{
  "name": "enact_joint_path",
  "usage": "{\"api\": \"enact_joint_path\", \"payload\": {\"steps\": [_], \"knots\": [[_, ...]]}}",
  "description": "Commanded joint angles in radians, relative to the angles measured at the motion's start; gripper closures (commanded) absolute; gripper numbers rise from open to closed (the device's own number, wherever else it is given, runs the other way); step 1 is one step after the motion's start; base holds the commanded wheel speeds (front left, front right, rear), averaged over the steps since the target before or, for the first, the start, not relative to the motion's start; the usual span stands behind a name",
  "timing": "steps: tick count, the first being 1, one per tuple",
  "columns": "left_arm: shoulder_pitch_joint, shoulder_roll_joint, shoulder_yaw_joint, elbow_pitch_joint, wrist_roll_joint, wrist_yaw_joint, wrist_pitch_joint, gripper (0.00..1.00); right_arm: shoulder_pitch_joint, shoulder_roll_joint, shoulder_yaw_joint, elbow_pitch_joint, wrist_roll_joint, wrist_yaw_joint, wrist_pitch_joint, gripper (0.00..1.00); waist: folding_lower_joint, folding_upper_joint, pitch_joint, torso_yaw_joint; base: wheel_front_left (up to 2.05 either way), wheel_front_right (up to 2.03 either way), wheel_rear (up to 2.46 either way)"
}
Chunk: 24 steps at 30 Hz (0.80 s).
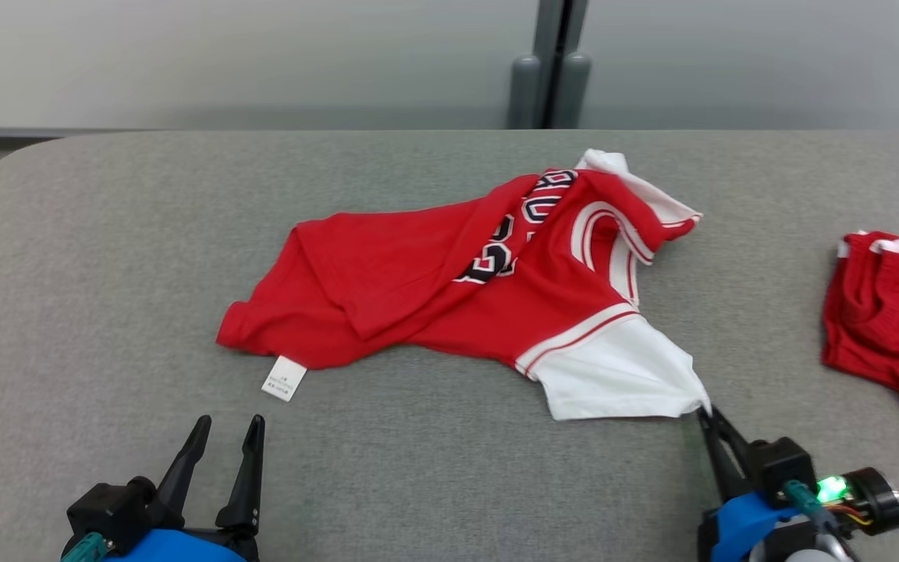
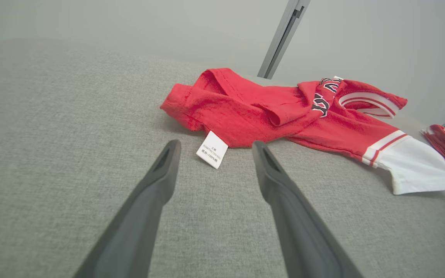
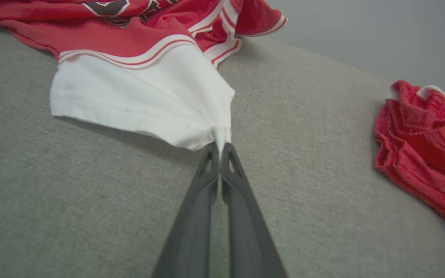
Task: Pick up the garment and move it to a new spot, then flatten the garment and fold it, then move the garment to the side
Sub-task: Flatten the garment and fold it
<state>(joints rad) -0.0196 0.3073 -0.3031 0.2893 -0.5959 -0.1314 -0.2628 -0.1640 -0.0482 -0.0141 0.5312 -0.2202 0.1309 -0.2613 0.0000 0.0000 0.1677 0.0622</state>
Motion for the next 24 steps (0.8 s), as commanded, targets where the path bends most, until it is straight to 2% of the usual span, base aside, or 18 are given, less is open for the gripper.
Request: {"api": "enact_joint_path", "payload": {"steps": [1,5,6,7,8,17,24], "knots": [[0.01,-0.001,0.002,-0.004,0.008,0.002,-0.002,0.0,0.025,-0.005,-0.029,-0.027,-0.002,0.0,-0.005,1.0,0.0,0.0,-0.019,-0.033,0.0,0.0,0.0],[0.011,-0.004,0.0,-0.002,0.013,0.002,-0.002,0.0,0.048,-0.004,-0.086,-0.086,0.006,0.0,-0.005,1.0,0.0,0.0,-0.023,-0.067,0.0,0.0,0.0],[0.009,-0.005,-0.002,-0.001,0.014,0.002,-0.002,0.0,0.053,-0.004,-0.091,-0.093,0.022,0.0,-0.005,0.68,0.0,0.0,-0.024,-0.072,0.0,0.0,0.0],[0.009,-0.005,-0.003,0.001,0.016,0.002,-0.002,0.0,0.055,-0.004,-0.079,-0.102,0.044,0.0,-0.005,0.04,0.0,0.0,-0.026,-0.077,0.0,0.0,0.0],[0.008,-0.006,-0.003,0.002,0.017,0.002,-0.002,0.0,0.057,-0.004,-0.068,-0.114,0.064,0.0,-0.005,0.0,0.0,0.0,-0.027,-0.08,0.0,0.0,0.0],[-0.028,0.007,0.023,0.014,-0.002,0.002,-0.002,0.0,0.066,-0.005,0.118,-0.314,0.277,0.0,-0.005,0.0,0.0,0.0,-0.009,-0.098,0.0,0.0,0.0],[-0.045,0.003,0.086,0.03,0.034,0.002,-0.002,0.0,0.06,-0.005,0.146,-0.362,0.37,0.0,-0.005,0.0,0.0,0.0,-0.013,-0.105,0.0,0.0,0.0]]}}
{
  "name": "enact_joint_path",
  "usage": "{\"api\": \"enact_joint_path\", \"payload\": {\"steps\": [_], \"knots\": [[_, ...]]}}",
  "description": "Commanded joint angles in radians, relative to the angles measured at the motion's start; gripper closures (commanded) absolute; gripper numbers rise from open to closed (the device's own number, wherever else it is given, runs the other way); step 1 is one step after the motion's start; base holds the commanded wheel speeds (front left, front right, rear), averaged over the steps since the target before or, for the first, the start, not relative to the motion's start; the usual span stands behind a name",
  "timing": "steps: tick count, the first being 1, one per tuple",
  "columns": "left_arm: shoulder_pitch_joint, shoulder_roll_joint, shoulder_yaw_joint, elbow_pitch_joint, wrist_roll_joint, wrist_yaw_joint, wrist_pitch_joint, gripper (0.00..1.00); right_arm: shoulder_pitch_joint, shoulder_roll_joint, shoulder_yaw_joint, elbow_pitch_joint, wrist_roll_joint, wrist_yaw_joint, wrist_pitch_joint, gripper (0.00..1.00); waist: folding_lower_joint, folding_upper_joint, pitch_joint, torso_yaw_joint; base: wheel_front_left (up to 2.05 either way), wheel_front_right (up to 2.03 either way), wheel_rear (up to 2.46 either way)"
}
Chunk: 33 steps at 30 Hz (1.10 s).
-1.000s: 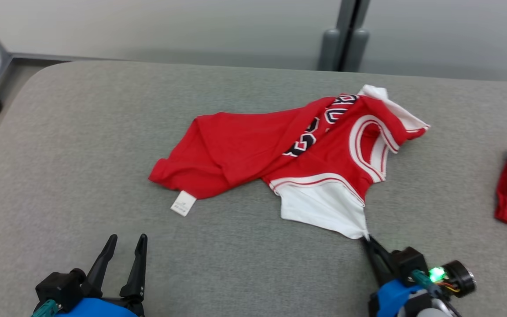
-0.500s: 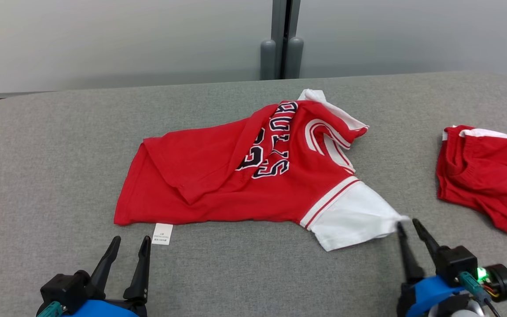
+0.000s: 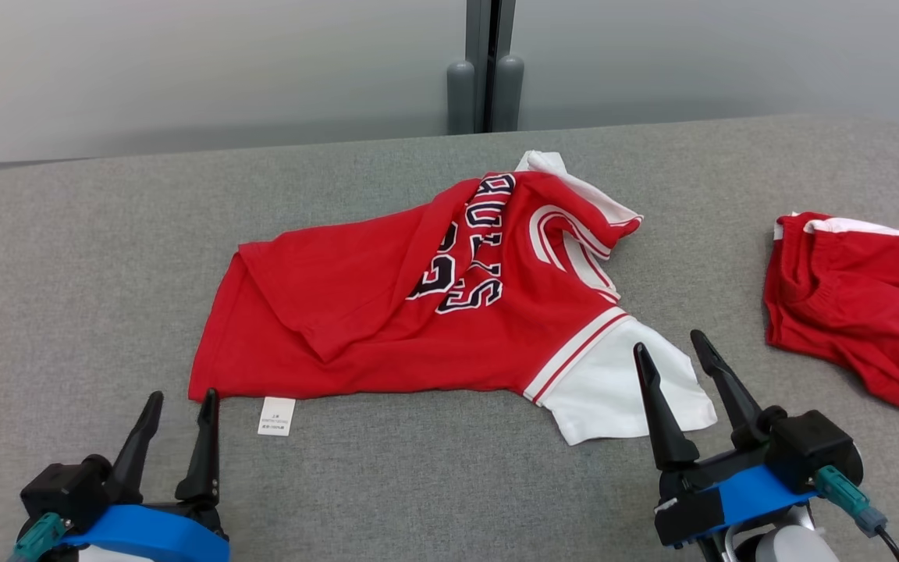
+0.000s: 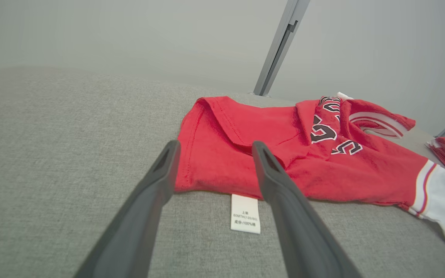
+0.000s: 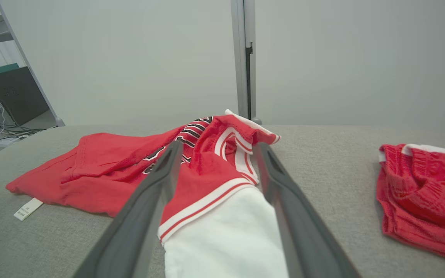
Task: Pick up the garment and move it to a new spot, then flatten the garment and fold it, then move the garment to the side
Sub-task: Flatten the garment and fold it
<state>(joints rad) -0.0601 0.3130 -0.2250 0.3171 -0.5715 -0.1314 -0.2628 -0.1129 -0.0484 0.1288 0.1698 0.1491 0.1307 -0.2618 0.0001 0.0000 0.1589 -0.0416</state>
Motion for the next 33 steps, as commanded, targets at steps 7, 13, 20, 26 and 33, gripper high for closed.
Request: {"api": "enact_joint_path", "payload": {"steps": [7,13,20,26,33], "knots": [[0.048,-0.053,0.087,0.042,0.067,0.002,-0.002,0.0,0.043,-0.005,-0.017,0.092,0.032,0.0,-0.004,0.0,-0.0001,0.0,-0.052,0.002,0.0,0.0,0.0],[0.105,-0.107,0.155,0.084,0.126,0.002,-0.002,0.0,0.072,-0.004,-0.056,0.173,0.016,0.0,-0.004,0.0,-0.0001,0.0,-0.116,0.003,0.0,0.0,0.0],[0.117,-0.146,0.19,0.104,0.171,0.002,-0.002,0.0,0.071,-0.004,-0.069,0.208,0.004,0.0,-0.004,0.0,-0.0001,0.0,-0.137,0.008,0.0,0.0,0.0],[0.077,-0.12,0.161,0.089,0.125,0.002,-0.002,0.0,0.047,-0.004,-0.038,0.186,0.022,0.0,-0.004,0.0,-0.0001,0.0,-0.082,0.003,0.0,0.0,0.0],[-0.015,-0.008,0.079,0.101,0.005,0.002,-0.002,0.0,0.03,-0.004,-0.004,0.127,0.027,0.0,-0.004,0.0,-0.0001,0.0,0.019,-0.014,0.0,0.0,0.0]]}}
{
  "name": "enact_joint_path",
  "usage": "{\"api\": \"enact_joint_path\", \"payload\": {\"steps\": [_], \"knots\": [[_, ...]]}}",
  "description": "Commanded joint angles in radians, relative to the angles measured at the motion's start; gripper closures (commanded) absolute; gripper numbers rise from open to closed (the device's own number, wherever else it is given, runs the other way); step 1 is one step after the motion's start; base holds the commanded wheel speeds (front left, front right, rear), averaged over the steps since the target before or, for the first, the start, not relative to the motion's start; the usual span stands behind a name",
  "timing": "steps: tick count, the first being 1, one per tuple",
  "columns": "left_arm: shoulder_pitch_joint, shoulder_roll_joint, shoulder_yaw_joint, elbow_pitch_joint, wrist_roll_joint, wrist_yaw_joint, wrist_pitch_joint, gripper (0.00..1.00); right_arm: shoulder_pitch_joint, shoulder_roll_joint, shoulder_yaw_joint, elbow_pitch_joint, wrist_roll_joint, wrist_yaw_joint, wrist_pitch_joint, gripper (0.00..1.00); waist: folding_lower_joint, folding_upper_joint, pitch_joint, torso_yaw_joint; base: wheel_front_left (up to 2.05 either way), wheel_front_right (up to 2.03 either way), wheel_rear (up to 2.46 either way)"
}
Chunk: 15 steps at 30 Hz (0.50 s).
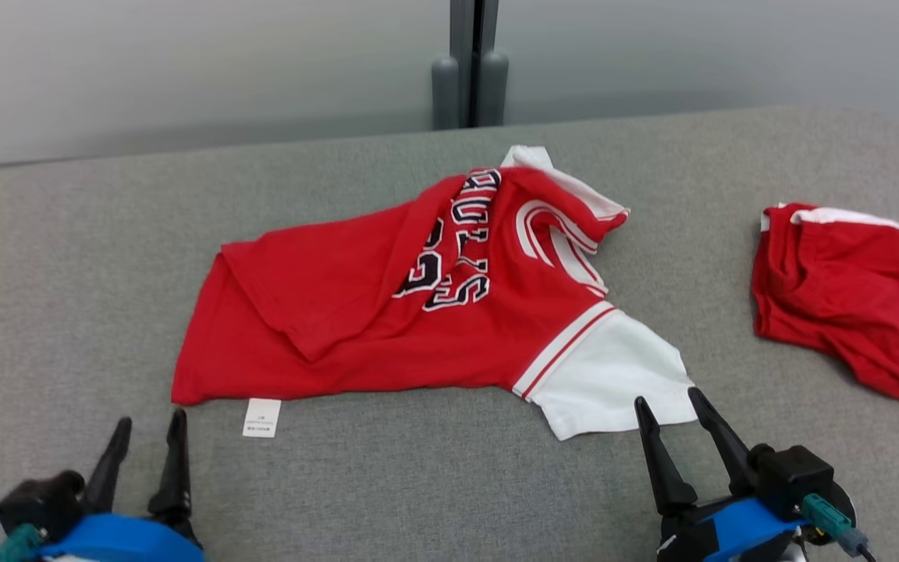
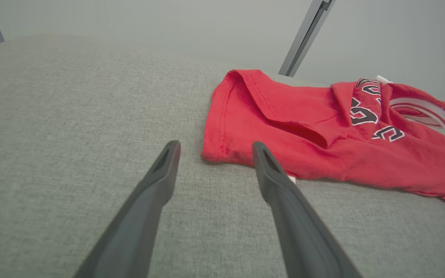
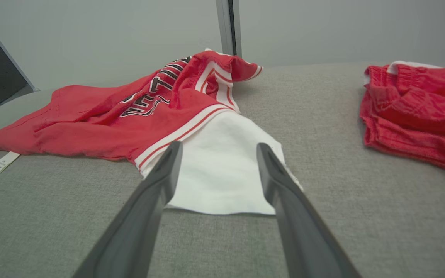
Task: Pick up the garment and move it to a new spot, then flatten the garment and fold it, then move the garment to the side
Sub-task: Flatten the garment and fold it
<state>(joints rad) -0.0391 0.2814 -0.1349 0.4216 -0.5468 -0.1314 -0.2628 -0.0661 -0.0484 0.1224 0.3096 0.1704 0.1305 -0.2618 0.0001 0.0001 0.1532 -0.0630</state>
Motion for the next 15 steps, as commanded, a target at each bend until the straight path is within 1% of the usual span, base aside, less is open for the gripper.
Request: {"api": "enact_joint_path", "payload": {"steps": [1,3,4,8,9,15], "knots": [[-0.048,0.041,-0.026,-0.005,-0.04,0.002,-0.003,0.0,-0.016,-0.005,0.005,-0.022,0.006,0.0,-0.004,0.0,-0.0001,-0.0001,0.041,0.004,0.0,0.0,0.0],[-0.07,0.074,-0.064,-0.006,-0.082,0.002,-0.002,0.0,-0.018,-0.005,0.009,-0.039,0.005,0.0,-0.004,0.0,-0.0001,-0.0001,0.07,-0.001,0.0,0.0,0.0],[-0.07,0.074,-0.064,-0.006,-0.082,0.002,-0.002,0.0,-0.018,-0.005,0.009,-0.039,0.005,0.0,-0.004,0.0,-0.0001,-0.0001,0.07,-0.001,0.0,0.0,0.0],[-0.113,0.142,-0.127,-0.013,-0.164,0.002,-0.002,0.0,-0.024,-0.004,0.017,-0.071,0.0,0.0,-0.004,0.0,-0.0001,-0.0001,0.122,-0.013,0.0,0.0,0.0],[-0.124,0.165,-0.151,-0.018,-0.2,0.002,-0.002,0.0,-0.023,-0.005,0.017,-0.086,-0.003,0.0,-0.004,0.0,-0.0001,-0.0001,0.142,-0.019,0.0,0.0,0.0],[-0.147,0.221,-0.202,-0.026,-0.285,0.002,-0.002,0.0,-0.025,-0.004,0.016,-0.125,-0.01,0.0,-0.004,0.0,-0.0001,-0.0001,0.198,-0.045,0.0,0.0,0.0]]}}
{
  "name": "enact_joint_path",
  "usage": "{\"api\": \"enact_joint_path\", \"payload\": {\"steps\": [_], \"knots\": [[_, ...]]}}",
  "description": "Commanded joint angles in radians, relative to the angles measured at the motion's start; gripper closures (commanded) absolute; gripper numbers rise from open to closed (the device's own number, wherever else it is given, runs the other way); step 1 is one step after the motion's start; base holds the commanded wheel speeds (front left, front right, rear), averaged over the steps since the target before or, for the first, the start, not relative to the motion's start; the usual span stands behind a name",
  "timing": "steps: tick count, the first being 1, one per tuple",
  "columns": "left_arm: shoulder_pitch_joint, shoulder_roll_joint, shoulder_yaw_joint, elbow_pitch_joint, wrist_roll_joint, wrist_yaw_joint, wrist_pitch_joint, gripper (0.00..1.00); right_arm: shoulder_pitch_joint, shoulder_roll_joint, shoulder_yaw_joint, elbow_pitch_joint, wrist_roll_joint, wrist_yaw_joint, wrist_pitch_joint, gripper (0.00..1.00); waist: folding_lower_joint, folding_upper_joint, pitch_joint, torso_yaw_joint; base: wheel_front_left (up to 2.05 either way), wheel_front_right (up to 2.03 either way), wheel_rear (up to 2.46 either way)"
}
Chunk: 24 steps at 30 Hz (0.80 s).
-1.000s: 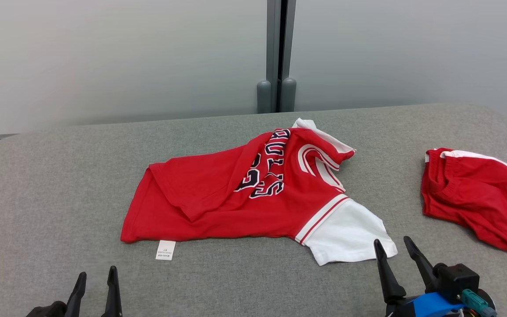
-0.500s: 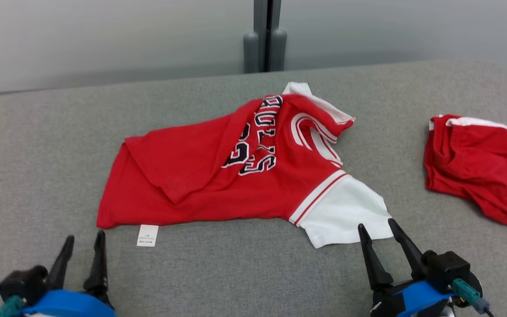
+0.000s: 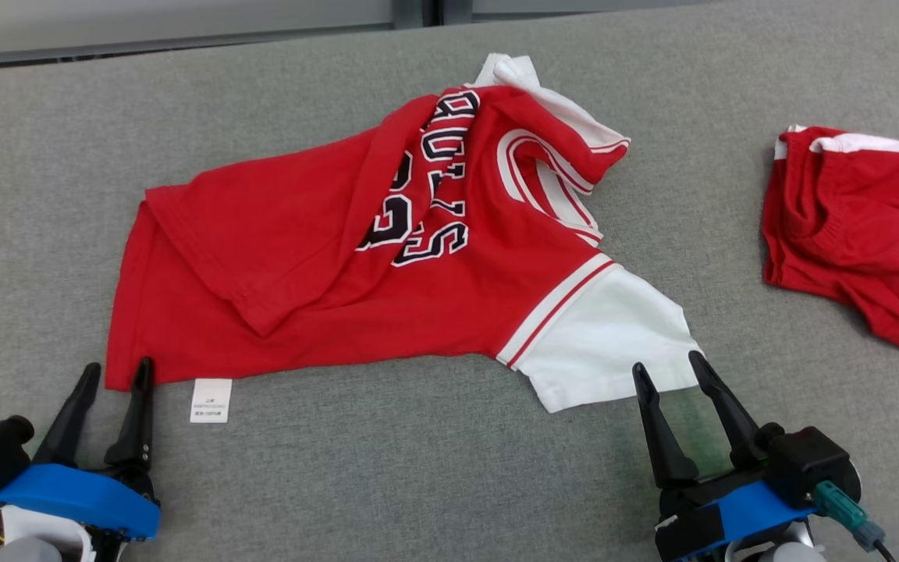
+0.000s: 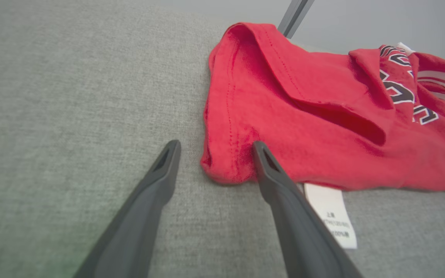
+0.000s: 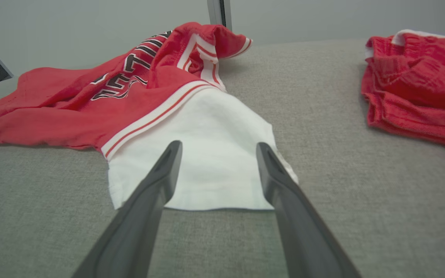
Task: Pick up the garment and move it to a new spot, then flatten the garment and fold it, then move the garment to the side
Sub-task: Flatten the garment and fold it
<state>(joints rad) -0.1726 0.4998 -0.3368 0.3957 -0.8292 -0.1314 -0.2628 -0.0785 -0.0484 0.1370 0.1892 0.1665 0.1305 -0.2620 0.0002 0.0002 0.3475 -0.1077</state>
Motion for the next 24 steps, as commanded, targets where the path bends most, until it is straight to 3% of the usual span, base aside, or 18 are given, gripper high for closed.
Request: {"api": "enact_joint_path", "payload": {"steps": [1,5,6,8,23,24], "knots": [[-0.019,0.009,-0.013,0.0,-0.015,0.002,-0.002,0.0,-0.014,-0.005,-0.002,-0.01,-0.007,0.0,-0.004,0.0,-0.0002,-0.0002,0.011,-0.004,0.0,0.0,0.0],[-0.023,0.03,-0.07,0.014,-0.049,0.001,0.003,0.0,-0.006,-0.004,-0.013,-0.028,-0.007,0.0,-0.004,0.0,-0.0002,-0.0002,0.034,-0.028,0.0,0.0,0.0],[-0.024,0.033,-0.085,0.023,-0.054,0.0,0.005,0.12,-0.002,-0.004,-0.017,-0.026,-0.008,0.0,-0.004,0.0,-0.0002,-0.0002,0.038,-0.033,0.0,0.0,0.0],[-0.026,0.032,-0.117,0.032,-0.064,-0.001,0.007,1.0,0.003,-0.004,-0.027,-0.016,-0.005,0.0,-0.004,0.0,-0.0002,-0.0002,0.043,-0.041,0.0,0.0,0.0],[-0.009,0.039,-0.151,-0.026,-0.069,0.0,0.003,1.0,-0.081,-0.004,-0.084,0.193,0.029,0.0,-0.001,0.0,-0.0002,-0.0002,0.055,0.019,0.0,0.0,0.0],[-0.015,0.04,-0.146,-0.031,-0.071,0.0,0.003,1.0,-0.092,-0.002,-0.073,0.233,0.032,0.001,0.004,1.0,-0.0002,-0.0002,0.058,0.028,0.0,0.0,0.0]]}}
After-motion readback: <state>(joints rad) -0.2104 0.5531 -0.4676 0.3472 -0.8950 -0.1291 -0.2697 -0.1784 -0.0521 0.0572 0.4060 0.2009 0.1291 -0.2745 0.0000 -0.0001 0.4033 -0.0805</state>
